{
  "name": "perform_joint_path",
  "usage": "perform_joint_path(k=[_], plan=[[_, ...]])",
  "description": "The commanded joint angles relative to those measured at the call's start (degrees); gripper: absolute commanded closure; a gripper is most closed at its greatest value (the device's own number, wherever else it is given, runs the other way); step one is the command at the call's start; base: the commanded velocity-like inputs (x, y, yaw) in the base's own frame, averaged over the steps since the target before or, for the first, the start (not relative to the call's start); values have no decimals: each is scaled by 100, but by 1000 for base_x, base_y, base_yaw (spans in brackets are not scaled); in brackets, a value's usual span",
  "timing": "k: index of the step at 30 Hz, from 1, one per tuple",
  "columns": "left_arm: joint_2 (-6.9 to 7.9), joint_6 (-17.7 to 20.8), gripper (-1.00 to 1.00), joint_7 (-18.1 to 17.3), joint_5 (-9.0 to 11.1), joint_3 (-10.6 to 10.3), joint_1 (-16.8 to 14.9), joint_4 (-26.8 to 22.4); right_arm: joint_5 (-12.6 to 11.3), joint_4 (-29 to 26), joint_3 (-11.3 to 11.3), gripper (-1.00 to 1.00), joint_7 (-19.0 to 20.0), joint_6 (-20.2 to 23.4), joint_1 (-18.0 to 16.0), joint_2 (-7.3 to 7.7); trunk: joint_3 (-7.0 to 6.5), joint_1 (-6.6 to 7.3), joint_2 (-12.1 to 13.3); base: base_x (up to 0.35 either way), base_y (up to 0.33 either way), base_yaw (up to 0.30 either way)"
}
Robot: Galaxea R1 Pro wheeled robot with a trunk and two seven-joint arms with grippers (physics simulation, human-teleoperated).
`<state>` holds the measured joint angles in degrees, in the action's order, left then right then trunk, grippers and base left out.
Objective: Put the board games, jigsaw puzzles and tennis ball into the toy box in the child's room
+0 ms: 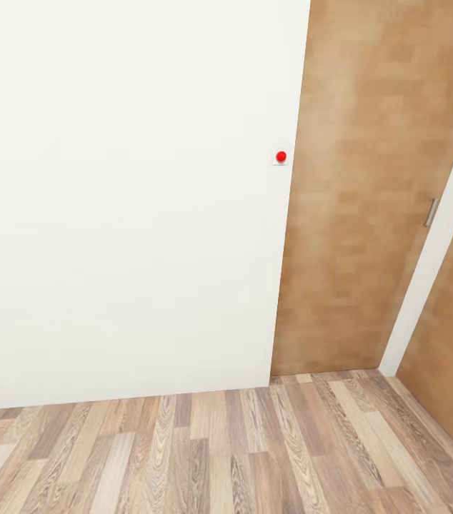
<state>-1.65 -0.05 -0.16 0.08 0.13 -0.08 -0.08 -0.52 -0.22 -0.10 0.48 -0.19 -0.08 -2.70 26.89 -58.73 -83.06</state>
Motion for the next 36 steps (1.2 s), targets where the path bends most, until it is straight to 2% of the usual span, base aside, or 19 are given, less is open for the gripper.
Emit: perform_joint_path(k=[1, 14, 22, 36], plan=[[-1, 2, -100, -2, 1, 2, -1, -1, -8, -3, -1, -100, 1, -3, -1, -8, 4, 0, -2, 0, 0, 0], [-2, 13, -100, -2, 1, 4, -1, -1, 2, -4, 3, -100, -50, -1, -1, 36, 4, 0, -2, 0, 0, 0], [0, 21, -100, -9, 7, -1, -1, -1, 63, -4, 26, -100, -56, 4, -1, 13, -125, 176, 319, 0, 0, 81], [-1, 43, -100, -2, 1, -4, -1, -1, 42, -4, 23, -100, -61, 11, -1, -7, -331, 483, 880, 0, 0, 223]])
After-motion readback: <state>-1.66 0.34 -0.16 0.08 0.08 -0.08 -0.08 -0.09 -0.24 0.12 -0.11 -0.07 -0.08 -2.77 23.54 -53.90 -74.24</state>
